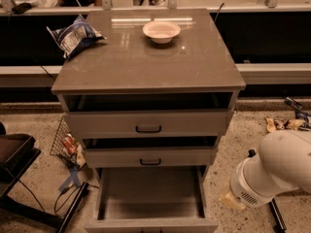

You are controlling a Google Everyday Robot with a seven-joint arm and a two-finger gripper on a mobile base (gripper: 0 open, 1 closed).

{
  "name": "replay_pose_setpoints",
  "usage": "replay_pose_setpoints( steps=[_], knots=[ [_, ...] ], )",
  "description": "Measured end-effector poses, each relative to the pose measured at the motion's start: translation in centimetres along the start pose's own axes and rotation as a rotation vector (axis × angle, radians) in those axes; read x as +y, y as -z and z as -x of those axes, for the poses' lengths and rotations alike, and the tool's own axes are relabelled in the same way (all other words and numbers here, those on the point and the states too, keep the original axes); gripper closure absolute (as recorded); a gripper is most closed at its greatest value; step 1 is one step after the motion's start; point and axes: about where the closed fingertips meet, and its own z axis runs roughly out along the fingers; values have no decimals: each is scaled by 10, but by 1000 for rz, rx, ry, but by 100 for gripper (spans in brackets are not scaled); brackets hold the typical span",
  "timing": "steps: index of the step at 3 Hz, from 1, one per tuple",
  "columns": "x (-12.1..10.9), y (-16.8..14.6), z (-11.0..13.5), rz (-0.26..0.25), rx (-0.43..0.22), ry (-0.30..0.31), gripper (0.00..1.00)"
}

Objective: Close bottom drawer

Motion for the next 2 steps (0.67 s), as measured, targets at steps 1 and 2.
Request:
replay_pose_setpoints(
  steps=[1,2],
  knots=[
    [15,-28,5,34,-42,16,100],
    [26,-71,0,95,-162,-19,100]
  ],
)
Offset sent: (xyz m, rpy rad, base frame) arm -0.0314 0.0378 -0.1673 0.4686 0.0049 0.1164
